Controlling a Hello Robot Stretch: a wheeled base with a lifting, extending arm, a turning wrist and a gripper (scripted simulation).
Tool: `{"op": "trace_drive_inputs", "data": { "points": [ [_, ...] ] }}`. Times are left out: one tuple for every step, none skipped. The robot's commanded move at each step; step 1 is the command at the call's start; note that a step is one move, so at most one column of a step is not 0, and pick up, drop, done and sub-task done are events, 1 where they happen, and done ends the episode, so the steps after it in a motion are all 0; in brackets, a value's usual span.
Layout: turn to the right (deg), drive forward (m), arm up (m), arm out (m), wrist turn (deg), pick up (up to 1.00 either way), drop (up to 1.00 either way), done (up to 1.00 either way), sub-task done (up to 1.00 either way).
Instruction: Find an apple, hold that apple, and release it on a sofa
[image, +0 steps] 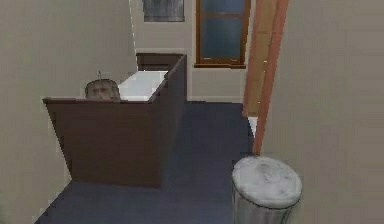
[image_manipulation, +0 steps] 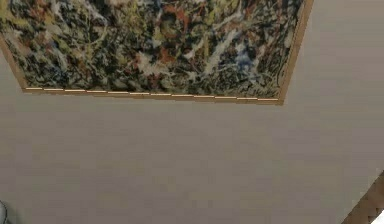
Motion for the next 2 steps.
{"op": "trace_drive_inputs", "data": {
  "points": [
    [0.0,1.00,0.00,0.00,0.0,0.00,0.00,0.00,0.00],
    [0.0,0.25,0.00,0.00,0.0,0.00,0.00,0.00,0.00]
  ]
}}
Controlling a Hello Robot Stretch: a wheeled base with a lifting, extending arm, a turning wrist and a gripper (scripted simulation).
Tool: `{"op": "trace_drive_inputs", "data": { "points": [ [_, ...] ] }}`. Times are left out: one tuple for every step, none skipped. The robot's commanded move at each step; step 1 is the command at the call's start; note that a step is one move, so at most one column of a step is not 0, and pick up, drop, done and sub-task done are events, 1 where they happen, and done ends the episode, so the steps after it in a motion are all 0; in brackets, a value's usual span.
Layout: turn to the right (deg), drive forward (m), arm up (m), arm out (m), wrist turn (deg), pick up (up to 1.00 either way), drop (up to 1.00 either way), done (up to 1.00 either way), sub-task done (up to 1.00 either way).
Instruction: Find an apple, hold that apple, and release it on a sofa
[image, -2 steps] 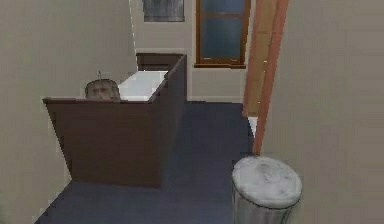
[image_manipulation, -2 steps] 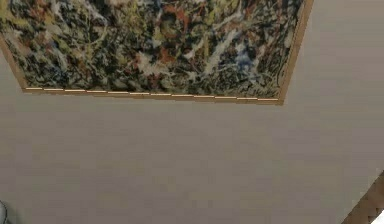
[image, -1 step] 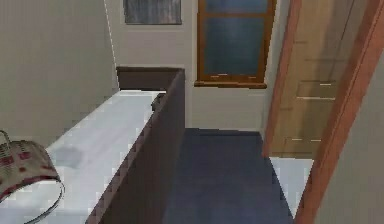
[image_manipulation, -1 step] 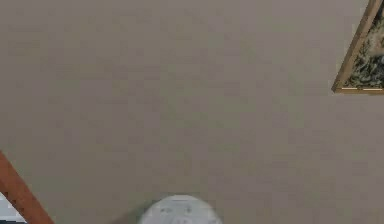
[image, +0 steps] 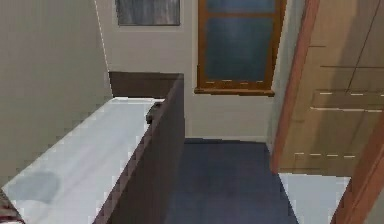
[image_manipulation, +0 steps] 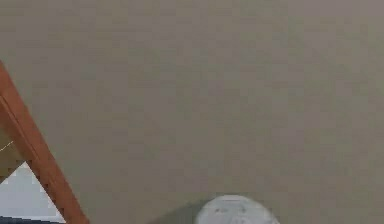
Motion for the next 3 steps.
{"op": "trace_drive_inputs", "data": {
  "points": [
    [21.0,0.00,0.00,0.00,0.0,0.00,0.00,0.00,0.00],
    [0.0,0.95,0.00,0.00,0.0,0.00,0.00,0.00,0.00],
    [30.0,0.00,0.00,0.00,0.0,0.00,0.00,0.00,0.00]
  ]
}}
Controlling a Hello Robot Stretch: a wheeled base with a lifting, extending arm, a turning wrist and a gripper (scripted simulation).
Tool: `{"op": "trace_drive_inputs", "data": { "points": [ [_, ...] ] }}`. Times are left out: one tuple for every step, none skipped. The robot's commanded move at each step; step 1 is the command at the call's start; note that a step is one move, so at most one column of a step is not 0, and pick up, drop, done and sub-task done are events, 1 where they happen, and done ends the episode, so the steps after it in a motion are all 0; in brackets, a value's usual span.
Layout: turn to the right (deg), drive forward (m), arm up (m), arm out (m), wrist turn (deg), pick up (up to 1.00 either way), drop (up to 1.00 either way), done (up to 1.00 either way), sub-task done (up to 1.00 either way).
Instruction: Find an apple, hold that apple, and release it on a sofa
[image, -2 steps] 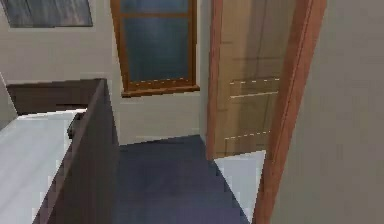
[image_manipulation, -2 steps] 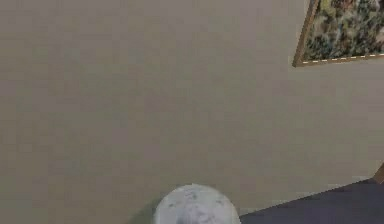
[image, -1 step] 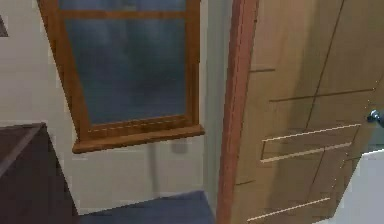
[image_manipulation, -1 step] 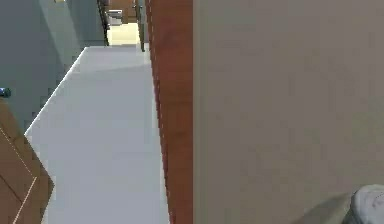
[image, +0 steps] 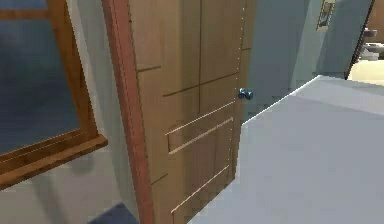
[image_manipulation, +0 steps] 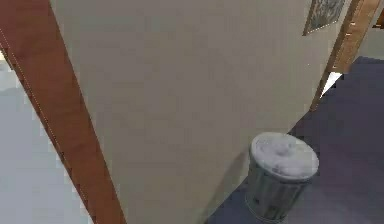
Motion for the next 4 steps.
{"op": "trace_drive_inputs", "data": {
  "points": [
    [0.0,0.45,0.00,0.00,0.0,0.00,0.00,0.00,0.00],
    [45.0,0.00,0.00,0.00,0.0,0.00,0.00,0.00,0.00],
    [0.0,0.30,0.00,0.00,0.0,0.00,0.00,0.00,0.00],
    [6.0,0.00,0.00,0.00,0.0,0.00,0.00,0.00,0.00]
  ]
}}
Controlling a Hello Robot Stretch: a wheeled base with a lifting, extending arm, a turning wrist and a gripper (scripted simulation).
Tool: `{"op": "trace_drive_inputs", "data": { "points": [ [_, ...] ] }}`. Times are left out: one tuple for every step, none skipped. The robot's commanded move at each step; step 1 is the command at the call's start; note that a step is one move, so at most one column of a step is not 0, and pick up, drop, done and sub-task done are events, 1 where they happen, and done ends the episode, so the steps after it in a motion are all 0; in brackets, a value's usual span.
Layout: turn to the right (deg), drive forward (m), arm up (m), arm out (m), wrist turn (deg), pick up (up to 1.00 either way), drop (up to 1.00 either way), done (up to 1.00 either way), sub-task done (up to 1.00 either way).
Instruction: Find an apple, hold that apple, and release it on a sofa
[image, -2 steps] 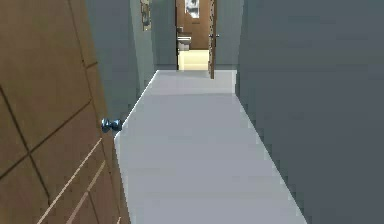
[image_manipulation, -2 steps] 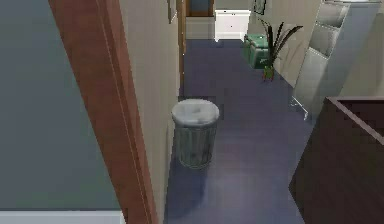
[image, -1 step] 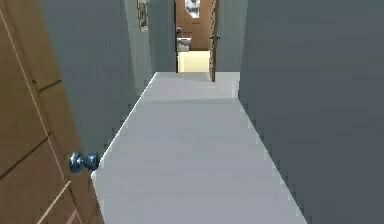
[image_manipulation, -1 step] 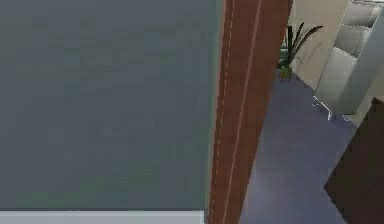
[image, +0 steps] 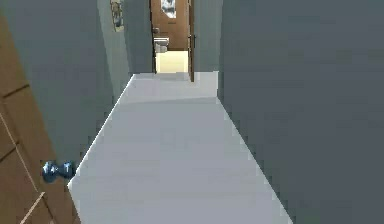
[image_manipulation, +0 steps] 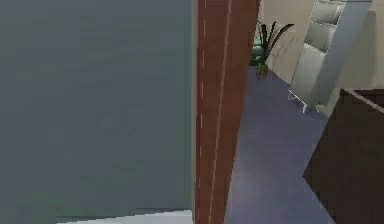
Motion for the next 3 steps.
{"op": "trace_drive_inputs", "data": {
  "points": [
    [0.0,1.00,0.00,0.00,0.0,0.00,0.00,0.00,0.00],
    [3.0,0.00,0.00,0.00,0.0,0.00,0.00,0.00,0.00],
    [0.0,1.00,0.00,0.00,0.0,0.00,0.00,0.00,0.00]
  ]
}}
